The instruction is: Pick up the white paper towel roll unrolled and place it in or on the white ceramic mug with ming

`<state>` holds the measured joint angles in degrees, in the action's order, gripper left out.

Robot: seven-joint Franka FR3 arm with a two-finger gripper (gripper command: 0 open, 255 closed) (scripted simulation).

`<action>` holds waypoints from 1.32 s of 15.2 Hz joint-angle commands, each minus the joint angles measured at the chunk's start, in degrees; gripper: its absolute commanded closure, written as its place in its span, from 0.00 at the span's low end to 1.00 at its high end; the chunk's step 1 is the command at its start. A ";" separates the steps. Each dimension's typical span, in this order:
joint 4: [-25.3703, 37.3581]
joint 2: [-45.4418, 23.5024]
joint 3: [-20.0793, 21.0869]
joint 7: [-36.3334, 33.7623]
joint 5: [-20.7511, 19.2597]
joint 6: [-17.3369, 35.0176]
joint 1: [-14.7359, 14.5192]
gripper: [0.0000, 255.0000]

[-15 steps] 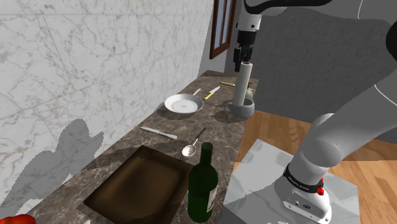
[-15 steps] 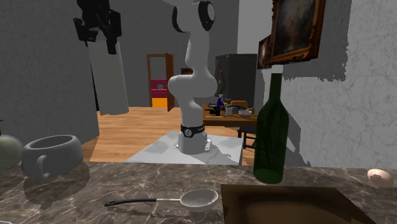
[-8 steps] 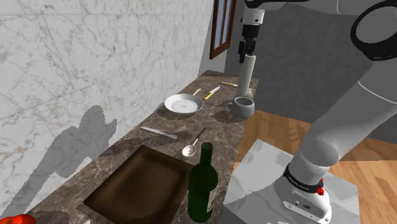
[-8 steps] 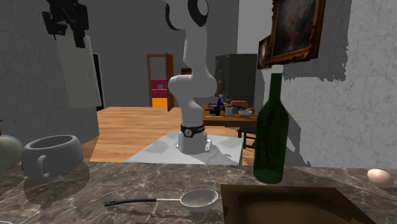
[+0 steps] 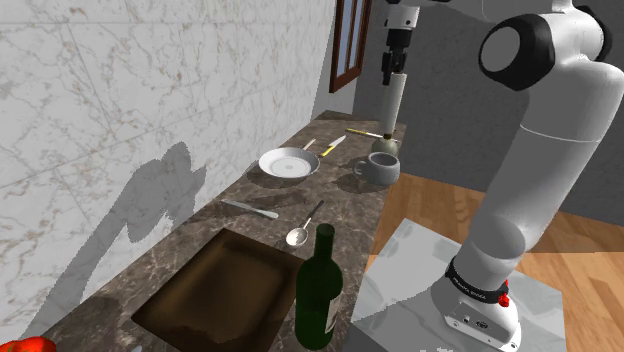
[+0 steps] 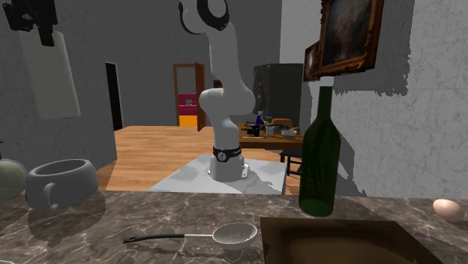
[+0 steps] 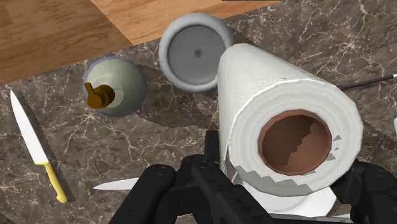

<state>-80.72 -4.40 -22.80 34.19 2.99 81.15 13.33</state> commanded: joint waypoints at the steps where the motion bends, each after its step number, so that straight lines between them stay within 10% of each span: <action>1: 6.18 -4.61 -1.29 2.78 1.78 -2.01 1.89 1.00; 20: -9.34 -3.18 -1.28 3.76 1.13 12.16 1.70 1.00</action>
<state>-89.34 -7.56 -24.04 37.81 4.11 92.53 14.99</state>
